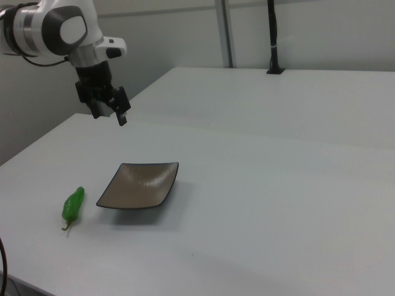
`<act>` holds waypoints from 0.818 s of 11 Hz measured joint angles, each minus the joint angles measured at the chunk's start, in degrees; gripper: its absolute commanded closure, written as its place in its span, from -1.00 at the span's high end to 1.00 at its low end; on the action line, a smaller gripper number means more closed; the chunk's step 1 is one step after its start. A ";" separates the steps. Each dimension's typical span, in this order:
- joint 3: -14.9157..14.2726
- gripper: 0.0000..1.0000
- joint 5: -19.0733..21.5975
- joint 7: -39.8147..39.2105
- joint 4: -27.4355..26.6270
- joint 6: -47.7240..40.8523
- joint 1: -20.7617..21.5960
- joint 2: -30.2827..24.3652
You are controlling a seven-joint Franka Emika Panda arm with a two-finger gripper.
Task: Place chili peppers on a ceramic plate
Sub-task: 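Move the open gripper over the green chili pepper and lower it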
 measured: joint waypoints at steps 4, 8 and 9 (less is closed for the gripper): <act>5.59 1.00 1.00 0.17 -0.01 0.00 1.58 1.58; 15.40 1.00 1.01 1.87 -1.30 0.00 2.70 4.92; 16.87 1.00 1.00 2.35 -2.02 0.08 2.72 5.98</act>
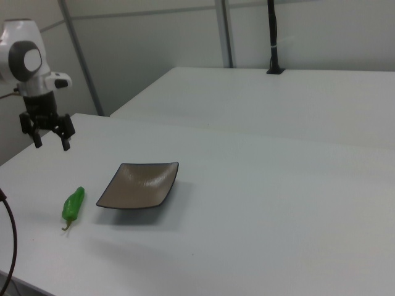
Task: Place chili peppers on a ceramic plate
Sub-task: 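Move the open gripper over the green chili pepper and lower it, then close the gripper around the green chili pepper's body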
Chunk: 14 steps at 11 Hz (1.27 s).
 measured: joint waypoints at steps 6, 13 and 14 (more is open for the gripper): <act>1.35 1.00 -0.14 2.79 -9.13 14.53 1.47 4.51; 1.38 1.00 -5.72 2.93 -16.23 26.42 3.13 8.85; 1.38 1.00 -6.98 2.93 -16.56 27.58 3.13 9.66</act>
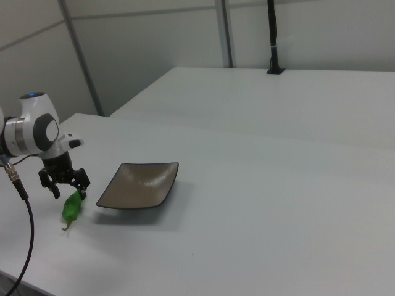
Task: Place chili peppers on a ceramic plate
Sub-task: 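Close the gripper around the green chili pepper's body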
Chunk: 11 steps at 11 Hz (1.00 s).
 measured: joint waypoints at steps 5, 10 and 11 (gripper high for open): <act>0.00 0.60 -2.78 0.00 -1.11 2.20 0.00 2.32; 0.00 -0.72 -2.96 0.00 -1.12 2.28 0.00 2.79; 0.00 -0.89 -2.97 0.00 -1.12 2.32 0.00 2.80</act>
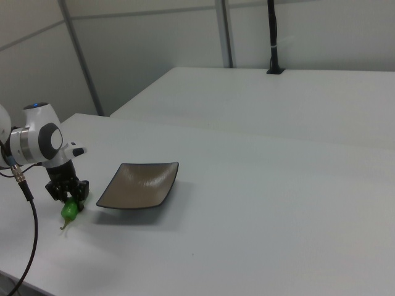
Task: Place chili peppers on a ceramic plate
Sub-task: 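Close the gripper around the green chili pepper's body, then lift the chili pepper and carry it over the brown plate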
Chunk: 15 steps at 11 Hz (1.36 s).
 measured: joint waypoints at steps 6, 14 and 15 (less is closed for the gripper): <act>0.26 -1.00 0.00 0.02 0.91 0.04 0.03 -0.86; -0.27 -0.99 1.21 0.38 13.85 -15.18 -2.18 -6.87; -0.93 -0.99 1.22 0.38 14.49 -16.11 -3.10 -7.84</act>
